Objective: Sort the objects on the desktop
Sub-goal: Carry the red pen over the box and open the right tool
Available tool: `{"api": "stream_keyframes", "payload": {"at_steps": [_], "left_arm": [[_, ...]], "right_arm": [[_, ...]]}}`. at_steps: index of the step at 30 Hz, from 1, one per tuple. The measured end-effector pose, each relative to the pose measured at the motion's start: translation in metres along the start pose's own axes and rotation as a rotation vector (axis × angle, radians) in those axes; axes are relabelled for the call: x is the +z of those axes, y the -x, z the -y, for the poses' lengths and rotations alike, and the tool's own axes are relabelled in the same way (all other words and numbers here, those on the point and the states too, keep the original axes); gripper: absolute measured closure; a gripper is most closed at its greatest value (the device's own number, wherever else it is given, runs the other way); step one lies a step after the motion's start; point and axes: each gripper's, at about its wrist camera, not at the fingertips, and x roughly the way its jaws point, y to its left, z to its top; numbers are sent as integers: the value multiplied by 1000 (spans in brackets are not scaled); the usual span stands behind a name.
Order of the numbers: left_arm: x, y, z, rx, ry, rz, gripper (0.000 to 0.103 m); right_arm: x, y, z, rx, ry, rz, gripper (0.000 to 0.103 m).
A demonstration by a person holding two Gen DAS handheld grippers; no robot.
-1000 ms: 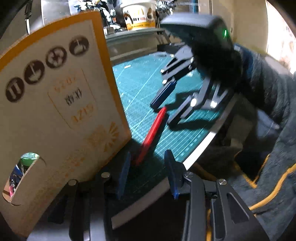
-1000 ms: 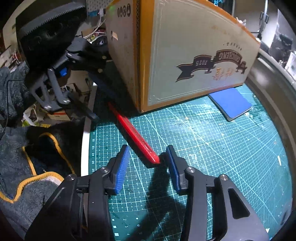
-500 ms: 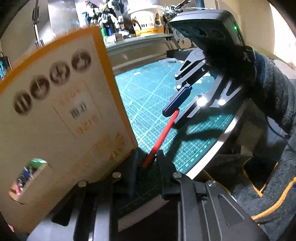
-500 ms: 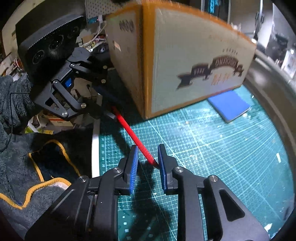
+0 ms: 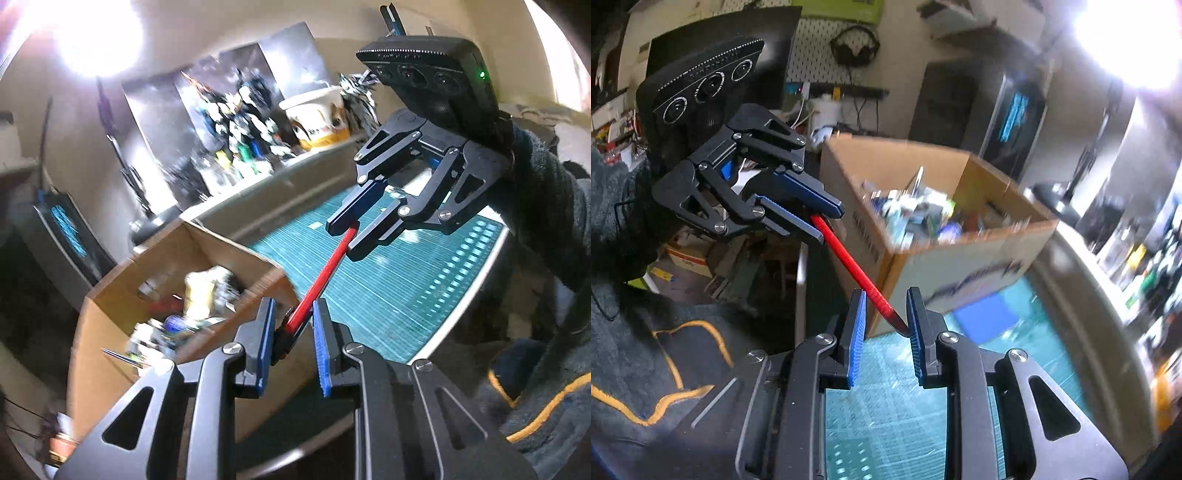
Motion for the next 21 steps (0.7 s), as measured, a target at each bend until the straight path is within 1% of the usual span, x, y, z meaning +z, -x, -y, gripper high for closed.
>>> {"api": "stream_keyframes", "payload": {"at_steps": [5, 8, 14, 18, 21], "left_arm": [[18, 24, -30, 73, -19, 46, 82], [26, 37, -48, 114, -25, 65, 82], [26, 27, -87, 132, -2, 44, 81], [26, 19, -114, 143, 15, 25, 81], [21, -2, -130, 133, 37, -12, 81]], "right_arm": [[47, 14, 7, -33, 40, 72, 81], [67, 12, 15, -44, 59, 105, 81], [102, -11, 39, -32, 56, 126, 80], [108, -39, 60, -4, 25, 113, 80], [108, -65, 80, 20, -10, 91, 79]]}}
